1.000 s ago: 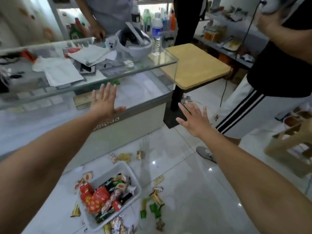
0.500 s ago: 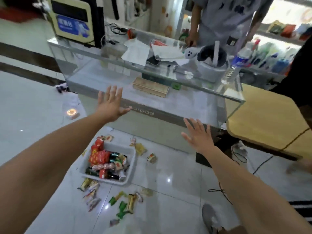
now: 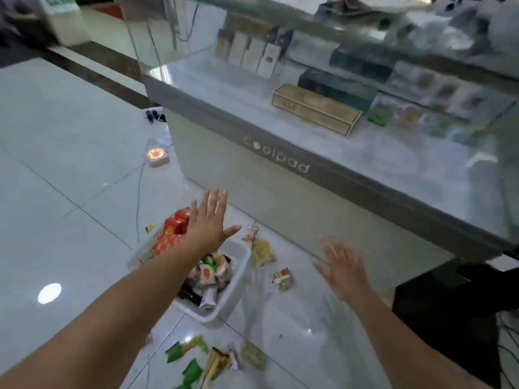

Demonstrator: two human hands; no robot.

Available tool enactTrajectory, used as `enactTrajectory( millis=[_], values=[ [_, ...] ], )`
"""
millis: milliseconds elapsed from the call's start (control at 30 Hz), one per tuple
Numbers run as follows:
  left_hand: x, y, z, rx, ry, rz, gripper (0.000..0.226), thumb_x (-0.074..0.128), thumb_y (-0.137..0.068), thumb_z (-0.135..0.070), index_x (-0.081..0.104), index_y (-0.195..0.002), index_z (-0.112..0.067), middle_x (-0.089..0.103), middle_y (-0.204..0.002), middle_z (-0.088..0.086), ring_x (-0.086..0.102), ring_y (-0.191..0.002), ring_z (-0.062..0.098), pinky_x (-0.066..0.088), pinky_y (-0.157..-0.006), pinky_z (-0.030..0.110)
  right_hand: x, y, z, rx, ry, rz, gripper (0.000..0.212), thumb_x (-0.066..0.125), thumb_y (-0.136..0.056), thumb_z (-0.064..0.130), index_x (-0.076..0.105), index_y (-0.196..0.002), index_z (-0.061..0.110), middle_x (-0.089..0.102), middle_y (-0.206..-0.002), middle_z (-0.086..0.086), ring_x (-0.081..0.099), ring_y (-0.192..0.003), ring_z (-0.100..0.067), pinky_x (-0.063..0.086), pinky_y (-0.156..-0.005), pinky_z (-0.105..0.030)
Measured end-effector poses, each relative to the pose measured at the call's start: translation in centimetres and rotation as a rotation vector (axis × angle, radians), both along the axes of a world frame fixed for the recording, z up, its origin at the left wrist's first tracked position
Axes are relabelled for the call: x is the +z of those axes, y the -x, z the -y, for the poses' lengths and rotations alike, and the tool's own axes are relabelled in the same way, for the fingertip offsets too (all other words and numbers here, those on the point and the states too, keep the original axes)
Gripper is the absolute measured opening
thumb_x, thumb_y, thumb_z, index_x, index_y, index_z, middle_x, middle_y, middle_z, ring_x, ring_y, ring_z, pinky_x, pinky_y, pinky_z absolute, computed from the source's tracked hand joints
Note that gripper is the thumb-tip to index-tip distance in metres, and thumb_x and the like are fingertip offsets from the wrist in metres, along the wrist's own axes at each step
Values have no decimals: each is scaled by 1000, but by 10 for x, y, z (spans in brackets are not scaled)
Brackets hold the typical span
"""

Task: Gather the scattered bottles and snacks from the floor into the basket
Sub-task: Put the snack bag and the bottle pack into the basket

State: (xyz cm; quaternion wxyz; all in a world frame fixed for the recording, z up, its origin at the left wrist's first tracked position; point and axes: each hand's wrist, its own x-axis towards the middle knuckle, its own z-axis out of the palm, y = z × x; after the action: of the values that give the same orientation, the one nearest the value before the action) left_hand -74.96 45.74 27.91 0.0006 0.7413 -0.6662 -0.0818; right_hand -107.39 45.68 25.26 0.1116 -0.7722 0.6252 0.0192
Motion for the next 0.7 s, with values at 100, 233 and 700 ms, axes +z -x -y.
enactTrajectory(
  millis=[100, 233, 700],
  values=[
    [-146, 30, 28, 48, 49, -80, 95, 12, -83, -76, -19, -149, -15, -25, -156, 6, -23, -144, 25, -10, -116, 44, -135, -2, 20, 6, 5, -48, 114, -29, -55, 82, 8, -150, 32, 9, -160, 1, 7, -147, -23, 4, -116, -53],
    [-295, 79, 61, 5, 191, -124, 88, 11, -86, -68, -16, -149, -14, -25, -156, 7, -25, -143, 23, -12, -114, 35, -301, -7, 36, 41, -7, -61, 94, -30, -59, 78, -19, -143, 38, -9, -159, 9, -6, -147, -16, -4, -115, -50],
    [-462, 121, 78, -253, -138, -54, 74, 30, -100, -43, -17, -149, -12, -30, -152, 4, -25, -143, 21, -12, -115, 36, -443, -16, 85, 132, -115, -108, 84, -2, -73, 77, -13, -147, 39, -21, -157, 7, -19, -145, -14, -11, -114, -51]
  ],
)
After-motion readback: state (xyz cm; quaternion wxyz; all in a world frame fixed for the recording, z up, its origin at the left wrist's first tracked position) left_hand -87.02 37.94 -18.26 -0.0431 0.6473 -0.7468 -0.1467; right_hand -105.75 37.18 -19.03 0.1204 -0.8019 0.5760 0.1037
